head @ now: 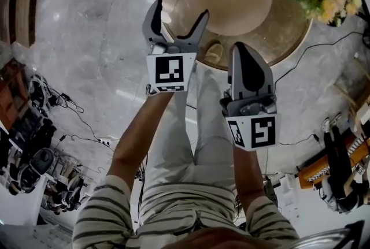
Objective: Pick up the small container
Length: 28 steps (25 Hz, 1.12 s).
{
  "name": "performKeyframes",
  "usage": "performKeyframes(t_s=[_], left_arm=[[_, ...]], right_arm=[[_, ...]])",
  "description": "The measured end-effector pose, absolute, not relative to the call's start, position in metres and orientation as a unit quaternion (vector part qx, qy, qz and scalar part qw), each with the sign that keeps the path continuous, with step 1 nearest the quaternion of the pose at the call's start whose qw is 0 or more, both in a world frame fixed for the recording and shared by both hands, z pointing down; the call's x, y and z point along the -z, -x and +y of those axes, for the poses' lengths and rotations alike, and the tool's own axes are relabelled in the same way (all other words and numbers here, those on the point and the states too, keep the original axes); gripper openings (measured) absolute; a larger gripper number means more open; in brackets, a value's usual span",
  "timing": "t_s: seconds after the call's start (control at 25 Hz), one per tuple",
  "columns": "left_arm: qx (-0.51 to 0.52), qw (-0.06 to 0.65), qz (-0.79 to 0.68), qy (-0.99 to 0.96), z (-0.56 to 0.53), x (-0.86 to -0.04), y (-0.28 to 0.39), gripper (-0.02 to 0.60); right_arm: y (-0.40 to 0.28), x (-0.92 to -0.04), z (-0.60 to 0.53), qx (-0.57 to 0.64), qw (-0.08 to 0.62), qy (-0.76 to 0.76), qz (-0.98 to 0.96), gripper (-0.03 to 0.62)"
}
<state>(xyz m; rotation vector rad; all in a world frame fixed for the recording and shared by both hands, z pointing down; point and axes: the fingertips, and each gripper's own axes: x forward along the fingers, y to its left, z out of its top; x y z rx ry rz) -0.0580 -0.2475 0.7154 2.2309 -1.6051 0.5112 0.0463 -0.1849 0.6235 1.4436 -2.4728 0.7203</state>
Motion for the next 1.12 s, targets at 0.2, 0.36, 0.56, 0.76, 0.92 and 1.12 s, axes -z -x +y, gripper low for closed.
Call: performKeyframes(t_s=[0.2,0.36,0.56,0.76,0.92,1.12], left_arm=[[-0.189,0.172,-0.572,-0.779,-0.264,-0.752,0.061,0.425],[-0.194,0.175,-0.577,-0.774,-0.273,-0.770,0.057,0.425],[-0.199,0.174,-0.578,-0.772,-0.288,-0.797,0.048,0.425],[-0.202,0.175,-0.585,-0.766,-0.299,-0.814,0.047,0.425],[-0.206,0.174,-0.588,-0.762,-0.309,-0.825,0.045,0.423],[-0.213,0.176,-0.591,-0.758,-0.320,-0.836,0.046,0.422]], right_arm=[[-0.052,-0.646,-0.193,-0.244,0.098,-0.487,-0.833,0.009],[-0.061,-0.651,-0.196,-0.245,0.100,-0.490,-0.830,0.009],[-0.069,-0.666,-0.201,-0.249,0.101,-0.493,-0.828,0.009],[-0.069,-0.675,-0.197,-0.255,0.102,-0.491,-0.827,0.009],[-0.070,-0.679,-0.192,-0.262,0.102,-0.492,-0.824,0.009],[-0.071,-0.680,-0.191,-0.262,0.103,-0.490,-0.825,0.009]])
